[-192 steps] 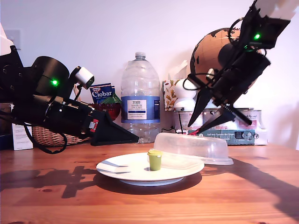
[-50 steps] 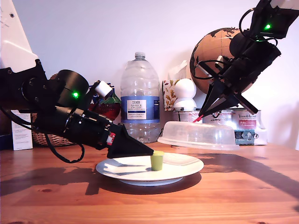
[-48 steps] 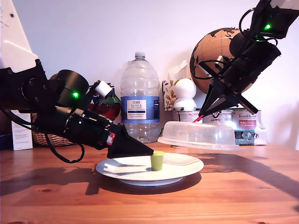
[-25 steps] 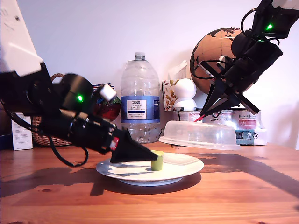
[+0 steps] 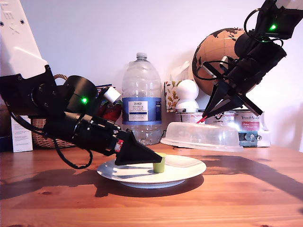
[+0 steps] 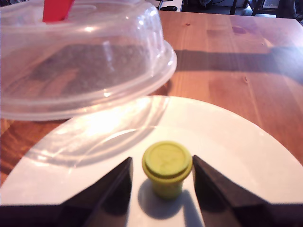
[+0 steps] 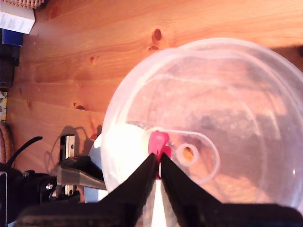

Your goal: Lift the plastic dome with your right arm while removing the green coffee capsule from the plate using your left arm.

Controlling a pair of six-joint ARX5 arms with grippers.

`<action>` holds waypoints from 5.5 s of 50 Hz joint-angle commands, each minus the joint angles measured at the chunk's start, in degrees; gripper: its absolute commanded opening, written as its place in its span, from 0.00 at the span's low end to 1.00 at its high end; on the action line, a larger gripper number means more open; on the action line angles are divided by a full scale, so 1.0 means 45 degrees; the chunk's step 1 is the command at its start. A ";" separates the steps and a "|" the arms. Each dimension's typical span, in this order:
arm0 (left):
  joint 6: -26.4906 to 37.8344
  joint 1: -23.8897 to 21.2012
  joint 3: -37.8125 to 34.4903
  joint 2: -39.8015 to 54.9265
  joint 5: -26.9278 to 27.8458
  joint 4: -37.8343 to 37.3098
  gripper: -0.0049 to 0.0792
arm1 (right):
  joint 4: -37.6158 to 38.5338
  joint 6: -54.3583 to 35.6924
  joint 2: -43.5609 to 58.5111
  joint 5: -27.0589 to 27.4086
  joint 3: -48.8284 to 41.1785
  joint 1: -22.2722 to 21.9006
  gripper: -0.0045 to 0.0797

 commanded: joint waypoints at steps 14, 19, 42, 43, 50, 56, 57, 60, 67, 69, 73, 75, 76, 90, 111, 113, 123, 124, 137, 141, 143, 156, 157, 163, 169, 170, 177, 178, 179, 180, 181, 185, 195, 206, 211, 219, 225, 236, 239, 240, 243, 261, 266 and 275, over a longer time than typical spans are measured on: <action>0.0063 -0.0087 0.0155 0.0544 0.0340 -0.0374 0.29 | 0.0063 -0.0092 -0.0296 -0.0121 0.0165 -0.0112 0.04; 0.0058 -0.0053 0.0165 0.0544 0.0345 -0.0384 0.29 | 0.0053 -0.0121 -0.0296 -0.0117 0.0165 -0.0121 0.04; -0.0379 0.0597 0.0573 0.0219 0.0816 -0.0325 0.29 | 0.0049 -0.0121 -0.0296 -0.0121 0.0165 -0.0117 0.04; -0.0379 0.0617 0.0607 0.0219 0.0816 -0.0325 0.29 | 0.0049 -0.0121 -0.0296 -0.0121 0.0165 -0.0112 0.04; -0.0379 0.0772 0.0869 0.0219 0.0811 -0.0325 0.29 | 0.0044 -0.0121 -0.0296 -0.0121 0.0165 -0.0107 0.04; -0.0374 0.0947 0.1175 0.0219 0.0758 -0.0325 0.29 | 0.0044 -0.0126 -0.0296 -0.0131 0.0165 -0.0107 0.04; -0.0374 0.0996 0.1243 0.0219 0.0758 -0.0325 0.29 | 0.0044 -0.0121 -0.0296 -0.0141 0.0165 -0.0107 0.04; -0.0374 0.1137 0.1409 0.0219 0.0729 -0.0340 0.29 | 0.0044 -0.0121 -0.0296 -0.0219 0.0165 -0.0107 0.04; -0.0374 0.1632 0.1661 0.0219 0.0374 -0.0345 0.29 | 0.0049 -0.0121 -0.0296 -0.0287 0.0165 -0.0097 0.04; -0.0389 0.1797 0.1690 0.0219 0.0321 -0.0359 0.29 | 0.0049 -0.0117 -0.0296 -0.0296 0.0165 -0.0092 0.04; -0.0384 0.2103 0.1690 0.0219 0.0165 -0.0374 0.30 | 0.0044 -0.0121 -0.0296 -0.0306 0.0165 -0.0083 0.04; -0.0384 0.2263 0.1690 0.0219 0.0073 -0.0393 0.30 | 0.0044 -0.0117 -0.0296 -0.0316 0.0165 -0.0083 0.04; -0.0384 0.2331 0.1690 0.0219 0.0015 -0.0413 0.30 | 0.0049 -0.0121 -0.0296 -0.0316 0.0165 -0.0083 0.04; -0.0369 0.3249 0.1690 0.0219 -0.0816 -0.1243 0.30 | 0.0068 -0.0107 -0.0296 -0.0447 0.0165 0.0199 0.04; 0.0510 0.4075 0.1690 0.0219 -0.2215 -0.3055 0.30 | 0.0146 0.0068 -0.0296 -0.0763 0.0165 0.1506 0.04; 0.0597 0.4133 0.1690 0.0219 -0.2268 -0.3172 0.30 | 0.0141 0.0068 -0.0296 -0.0763 0.0165 0.1647 0.04; 0.0680 0.4435 0.1690 0.0219 -0.2259 -0.3415 0.30 | -0.0121 -0.0034 -0.0296 -0.0529 0.0165 0.2526 0.04; 0.0680 0.4464 0.1690 0.0219 -0.2259 -0.3415 0.30 | -0.0209 -0.0049 -0.0296 -0.0471 0.0165 0.2628 0.04; 0.0680 0.4663 0.1690 0.0219 -0.2249 -0.3405 0.30 | -0.0816 -0.0457 -0.0296 0.0389 0.0160 0.3512 0.04; 0.0680 0.4663 0.1690 0.0219 -0.2249 -0.3405 0.30 | -0.0928 -0.0525 -0.0291 0.0602 0.0160 0.3701 0.04; 0.0680 0.4663 0.1690 0.0219 -0.2249 -0.3405 0.30 | -0.0991 -0.0651 -0.0291 0.0850 0.0160 0.3803 0.04; 0.0617 0.4663 0.1690 0.0219 -0.2239 -0.3356 0.30 | -0.1098 -0.1025 -0.0287 0.1851 0.0155 0.4104 0.04; 0.0617 0.4663 0.1690 0.0219 -0.2239 -0.3371 0.30 | -0.1107 -0.1025 -0.0287 0.1899 0.0155 0.4124 0.04; 0.0612 0.4663 0.1690 0.0219 -0.2239 -0.3410 0.30 | -0.1219 -0.1030 -0.0262 0.2035 0.0155 0.4231 0.04; 0.0573 0.4663 0.1690 0.0219 -0.2234 -0.3419 0.30 | -0.1258 -0.1025 -0.0262 0.2030 0.0151 0.4473 0.04; 0.0573 0.4663 0.1690 0.0219 -0.2234 -0.3419 0.30 | -0.1268 -0.1025 -0.0262 0.2030 0.0146 0.4512 0.04; 0.0573 0.4663 0.1690 0.0219 -0.2234 -0.3419 0.30 | -0.1331 -0.1020 -0.0262 0.2030 0.0151 0.4663 0.04; 0.0573 0.4663 0.1690 0.0219 -0.2229 -0.3419 0.30 | -0.1350 -0.1025 -0.0262 0.2030 0.0151 0.4673 0.04; 0.0573 0.4663 0.1690 0.0219 -0.2229 -0.3419 0.30 | -0.1365 -0.1025 -0.0262 0.2035 0.0151 0.4673 0.04; 0.0573 0.4663 0.1690 0.0219 -0.2229 -0.3415 0.30 | -0.1365 -0.1025 -0.0262 0.2035 0.0151 0.4668 0.04; 0.0573 0.4663 0.1690 0.0219 -0.2229 -0.3415 0.30 | -0.1360 -0.1025 -0.0262 0.2045 0.0151 0.4668 0.04; 0.0573 0.4663 0.1690 0.0219 -0.2229 -0.3424 0.30 | -0.1370 -0.1025 -0.0262 0.2045 0.0151 0.4663 0.04; 0.0578 0.4663 0.1690 0.0219 -0.2229 -0.3410 0.30 | -0.1506 -0.1015 -0.0262 0.2045 0.0151 0.4639 0.21; 0.0578 0.4663 0.1690 0.0219 -0.2229 -0.3395 0.30 | -0.1535 -0.0981 -0.0267 0.2030 0.0160 0.4629 0.33; 0.0583 0.4663 0.1690 0.0219 -0.2229 -0.3351 0.33 | -0.1574 -0.0986 -0.0301 0.2025 0.0165 0.4614 0.37; 0.0583 0.4663 0.1695 0.0219 -0.2220 -0.3303 0.43 | -0.1812 -0.1035 -0.0495 0.1987 0.0432 0.4401 0.37; 0.0593 0.4663 0.1695 0.0219 -0.2215 -0.3235 0.44 | -0.2059 -0.1039 -0.0699 0.1982 0.0743 0.4138 0.37; 0.0277 0.4658 0.1700 0.0219 -0.1486 -0.2909 0.55 | -0.2263 -0.1127 -0.0860 0.1991 0.0947 0.3759 0.37; 0.0262 0.4658 0.1705 0.0219 -0.1462 -0.2773 0.55 | -0.2293 -0.1132 -0.0860 0.1991 0.0976 0.3735 0.37; 0.0262 0.4658 0.1705 0.0219 -0.1452 -0.2705 0.55 | -0.2302 -0.1132 -0.0860 0.1991 0.0981 0.3735 0.37; 0.0214 0.4663 0.1729 0.0199 -0.1360 -0.2565 0.55 | -0.2317 -0.1137 -0.0860 0.1991 0.0986 0.3735 0.37; -0.0767 0.4658 0.1904 -0.1307 -0.0597 -0.2875 0.54 | -0.2259 -0.2691 -0.0865 0.1967 0.0991 0.3555 0.33; -0.1088 0.4648 0.1904 -0.1933 -0.0447 -0.3245 0.45 | -0.1423 -0.4255 -0.0865 0.1928 0.0991 0.3546 0.22; -0.1394 0.4517 0.1904 -0.2934 0.0262 -0.3594 0.03 | 0.0894 -0.6858 -0.0860 0.1749 0.0991 0.3551 0.04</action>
